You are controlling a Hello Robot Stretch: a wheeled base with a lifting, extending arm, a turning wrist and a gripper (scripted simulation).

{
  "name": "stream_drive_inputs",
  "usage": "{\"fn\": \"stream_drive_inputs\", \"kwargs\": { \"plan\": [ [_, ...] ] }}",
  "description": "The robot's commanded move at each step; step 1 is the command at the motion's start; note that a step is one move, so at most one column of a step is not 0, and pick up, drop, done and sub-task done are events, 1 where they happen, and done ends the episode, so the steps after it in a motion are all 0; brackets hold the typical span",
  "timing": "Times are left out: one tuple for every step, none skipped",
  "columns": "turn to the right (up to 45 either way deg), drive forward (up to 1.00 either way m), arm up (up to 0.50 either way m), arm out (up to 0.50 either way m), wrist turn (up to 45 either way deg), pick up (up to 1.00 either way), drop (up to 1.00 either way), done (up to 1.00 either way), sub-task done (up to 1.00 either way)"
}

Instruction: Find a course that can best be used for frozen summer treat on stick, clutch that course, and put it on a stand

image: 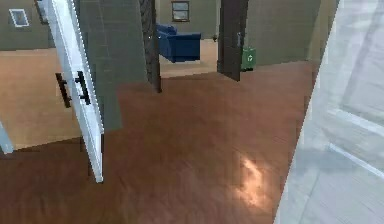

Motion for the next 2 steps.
{"fn": "stream_drive_inputs", "kwargs": {
  "plan": [
    [0.0, 1.0, 0.0, 0.0, 0.0, 0.0, 0.0, 0.0, 0.0],
    [0.0, 1.0, 0.0, 0.0, 0.0, 0.0, 0.0, 0.0, 0.0]
  ]
}}
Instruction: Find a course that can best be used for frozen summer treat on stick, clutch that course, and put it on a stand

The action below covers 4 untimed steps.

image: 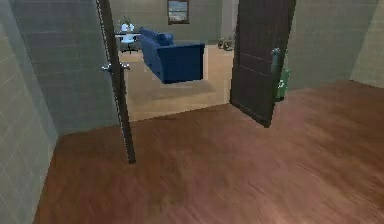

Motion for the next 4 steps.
{"fn": "stream_drive_inputs", "kwargs": {
  "plan": [
    [0.0, 1.0, 0.0, 0.0, 0.0, 0.0, 0.0, 0.0, 0.0],
    [0.0, 1.0, 0.0, 0.0, 0.0, 0.0, 0.0, 0.0, 0.0],
    [3.0, 0.0, 0.0, 0.0, 0.0, 0.0, 0.0, 0.0, 0.0],
    [0.0, 1.0, 0.0, 0.0, 0.0, 0.0, 0.0, 0.0, 0.0]
  ]
}}
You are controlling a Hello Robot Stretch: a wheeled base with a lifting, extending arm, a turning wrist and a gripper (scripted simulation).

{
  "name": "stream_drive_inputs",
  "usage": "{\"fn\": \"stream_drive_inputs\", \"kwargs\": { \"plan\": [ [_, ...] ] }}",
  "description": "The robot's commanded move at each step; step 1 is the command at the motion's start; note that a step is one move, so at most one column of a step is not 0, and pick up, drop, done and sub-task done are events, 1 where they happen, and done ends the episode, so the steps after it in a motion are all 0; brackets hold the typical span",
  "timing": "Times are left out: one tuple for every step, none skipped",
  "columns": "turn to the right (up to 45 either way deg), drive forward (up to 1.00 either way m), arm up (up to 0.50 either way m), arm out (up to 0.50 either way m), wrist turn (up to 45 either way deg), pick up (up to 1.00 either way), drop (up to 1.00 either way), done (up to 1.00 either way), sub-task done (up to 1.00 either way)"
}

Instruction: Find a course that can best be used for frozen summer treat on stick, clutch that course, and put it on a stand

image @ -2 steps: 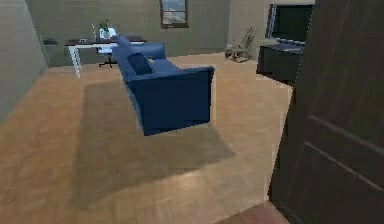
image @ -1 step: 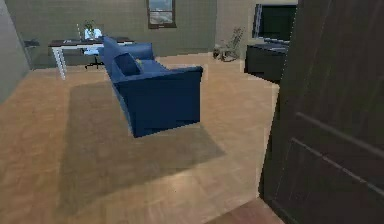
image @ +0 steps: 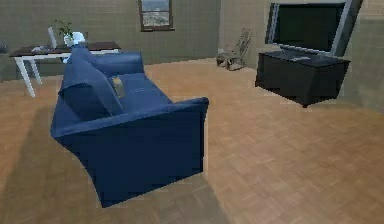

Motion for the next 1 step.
{"fn": "stream_drive_inputs", "kwargs": {
  "plan": [
    [6.0, 0.0, 0.0, 0.0, 0.0, 0.0, 0.0, 0.0, 0.0]
  ]
}}
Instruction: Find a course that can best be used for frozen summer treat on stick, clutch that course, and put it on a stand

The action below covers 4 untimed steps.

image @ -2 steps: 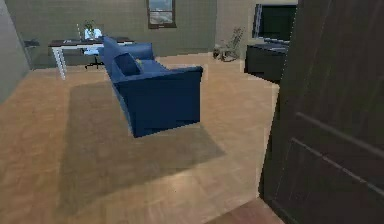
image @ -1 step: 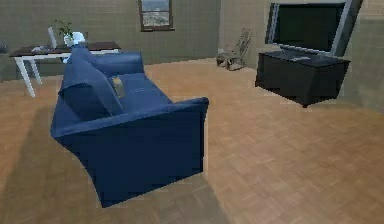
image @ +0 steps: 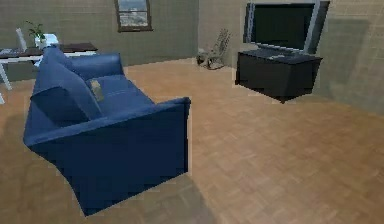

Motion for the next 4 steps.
{"fn": "stream_drive_inputs", "kwargs": {
  "plan": [
    [0.0, 0.25, 0.0, 0.0, 0.0, 0.0, 0.0, 0.0, 0.0],
    [0.0, 0.5, 0.0, 0.0, 0.0, 0.0, 0.0, 0.0, 0.0],
    [33.0, 0.0, 0.0, 0.0, 0.0, 0.0, 0.0, 0.0, 0.0],
    [0.0, 1.0, 0.0, 0.0, 0.0, 0.0, 0.0, 0.0, 0.0]
  ]
}}
